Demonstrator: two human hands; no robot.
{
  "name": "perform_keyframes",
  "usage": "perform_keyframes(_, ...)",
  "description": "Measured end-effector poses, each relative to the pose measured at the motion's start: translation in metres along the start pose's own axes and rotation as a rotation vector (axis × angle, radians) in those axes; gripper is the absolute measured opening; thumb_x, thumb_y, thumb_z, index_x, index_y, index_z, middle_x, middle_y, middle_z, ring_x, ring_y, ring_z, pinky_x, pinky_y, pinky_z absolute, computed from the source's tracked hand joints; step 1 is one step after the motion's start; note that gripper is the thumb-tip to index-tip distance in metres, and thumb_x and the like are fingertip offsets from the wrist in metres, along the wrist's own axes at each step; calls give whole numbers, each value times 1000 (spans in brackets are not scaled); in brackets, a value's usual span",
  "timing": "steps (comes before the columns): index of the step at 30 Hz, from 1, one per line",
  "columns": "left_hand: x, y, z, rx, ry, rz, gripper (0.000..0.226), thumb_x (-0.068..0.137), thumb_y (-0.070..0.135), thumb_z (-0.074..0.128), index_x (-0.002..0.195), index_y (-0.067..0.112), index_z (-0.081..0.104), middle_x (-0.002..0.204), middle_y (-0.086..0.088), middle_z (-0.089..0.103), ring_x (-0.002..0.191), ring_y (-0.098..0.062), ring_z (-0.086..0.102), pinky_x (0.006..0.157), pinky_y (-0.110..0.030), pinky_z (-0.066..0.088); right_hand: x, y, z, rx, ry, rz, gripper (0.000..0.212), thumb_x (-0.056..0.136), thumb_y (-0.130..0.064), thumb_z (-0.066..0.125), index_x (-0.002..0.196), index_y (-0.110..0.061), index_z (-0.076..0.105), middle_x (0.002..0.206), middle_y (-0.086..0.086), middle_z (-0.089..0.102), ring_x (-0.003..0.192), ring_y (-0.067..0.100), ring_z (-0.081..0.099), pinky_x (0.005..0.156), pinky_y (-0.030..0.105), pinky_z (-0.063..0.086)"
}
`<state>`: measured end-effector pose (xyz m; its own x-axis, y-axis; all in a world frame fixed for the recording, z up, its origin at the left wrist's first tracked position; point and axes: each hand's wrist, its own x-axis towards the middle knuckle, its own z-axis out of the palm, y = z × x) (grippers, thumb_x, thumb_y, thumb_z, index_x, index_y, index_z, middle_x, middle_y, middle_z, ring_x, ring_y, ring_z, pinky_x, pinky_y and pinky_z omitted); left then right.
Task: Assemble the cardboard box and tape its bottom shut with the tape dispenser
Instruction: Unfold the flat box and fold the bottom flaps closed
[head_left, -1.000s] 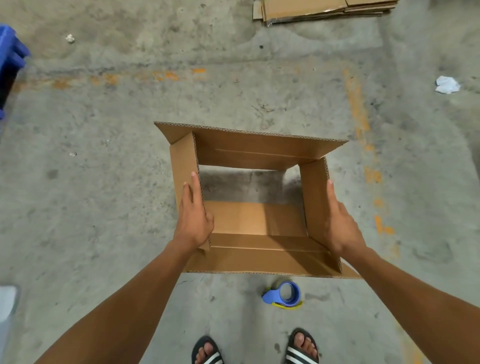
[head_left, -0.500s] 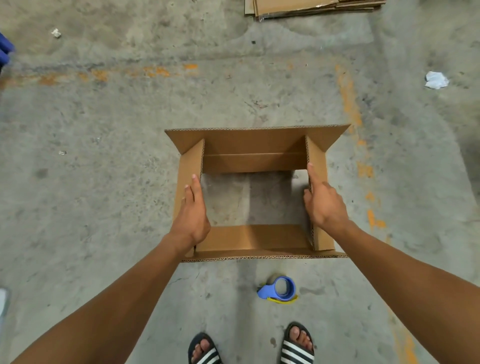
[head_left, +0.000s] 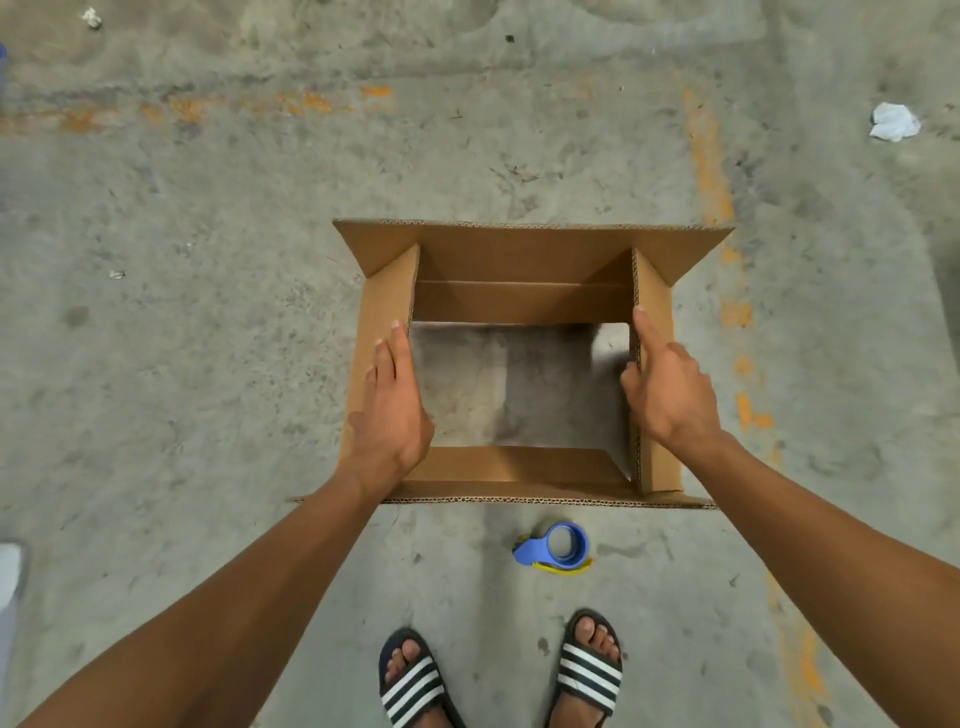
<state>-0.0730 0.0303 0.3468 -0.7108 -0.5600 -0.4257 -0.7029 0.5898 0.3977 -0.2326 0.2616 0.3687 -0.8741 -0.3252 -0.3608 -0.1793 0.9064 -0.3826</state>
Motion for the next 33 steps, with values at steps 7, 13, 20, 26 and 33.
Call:
perform_keyframes(7,-10,29,-25,8,29,-87,109,82,-14,51,154,33,-16,165,-2,-14,150,-37,-2,107,-71,22,-6,-30,-27,-4,-57,4,66,98,-20,45,153,-36,12,129,17,48,94,37,54,81,41,43)
perform_keyframes(13,-22,3,8,-54,-61,-188,109,84,-12,56,153,26,-20,164,-8,-15,149,-40,1,110,-67,24,-20,-21,11,-68,-123,-6,68,100,-21,46,152,-41,8,126,14,49,93,33,58,80,41,50)
perform_keyframes(20,-26,-15,44,16,-87,-161,101,90,-2,53,153,30,-19,164,-5,-15,150,-39,0,106,-64,29,-9,-16,40,-114,-84,-51,68,98,-24,49,148,-44,8,120,13,46,90,33,57,80,46,54)
perform_keyframes(26,-11,-25,50,80,-200,-106,80,99,28,46,155,33,-11,165,0,-16,151,-33,-6,110,-64,23,-2,-9,55,-175,-60,-112,61,98,-44,43,148,-42,8,125,12,46,99,33,56,75,43,54)
perform_keyframes(33,-5,-55,49,107,-338,-12,66,103,42,35,158,30,2,165,3,-14,151,-28,-12,117,-54,18,-7,23,82,-208,-462,-143,60,99,-52,31,152,-25,20,161,6,8,142,33,21,110,46,33)
